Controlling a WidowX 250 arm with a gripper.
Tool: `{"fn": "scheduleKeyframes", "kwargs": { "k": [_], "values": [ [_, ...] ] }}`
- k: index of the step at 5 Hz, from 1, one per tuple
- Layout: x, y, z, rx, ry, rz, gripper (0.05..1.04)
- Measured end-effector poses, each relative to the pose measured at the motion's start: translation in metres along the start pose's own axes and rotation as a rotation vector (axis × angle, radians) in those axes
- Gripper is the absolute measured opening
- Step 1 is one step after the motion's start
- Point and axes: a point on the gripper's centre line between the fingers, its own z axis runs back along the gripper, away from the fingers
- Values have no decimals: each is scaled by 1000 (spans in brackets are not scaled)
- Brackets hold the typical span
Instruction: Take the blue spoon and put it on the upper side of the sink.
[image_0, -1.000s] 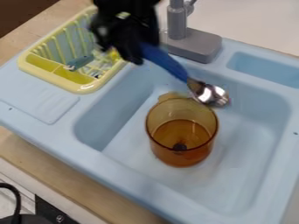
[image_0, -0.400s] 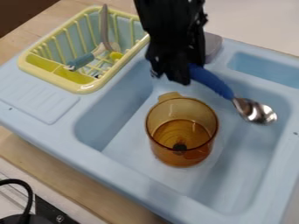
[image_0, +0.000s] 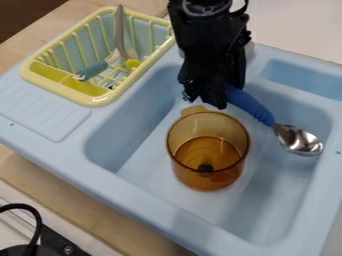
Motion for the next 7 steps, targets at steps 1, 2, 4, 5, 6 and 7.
{"fn": "scheduleKeyframes", "kwargs": {
  "k": [1,2,4,5,6,7],
  "values": [
    [-4,1,-6,-14,-25,-41,408],
    [-4,1,-12,-1,-47,-76,408],
    [-4,-9,-17,43,-65,-190,408],
    [-3,-9,-21,51,-64,-214,408],
    [-1,-9,-24,56,-68,-215,408],
    [1,-11,-26,61,-73,-217,408]
  ]
}}
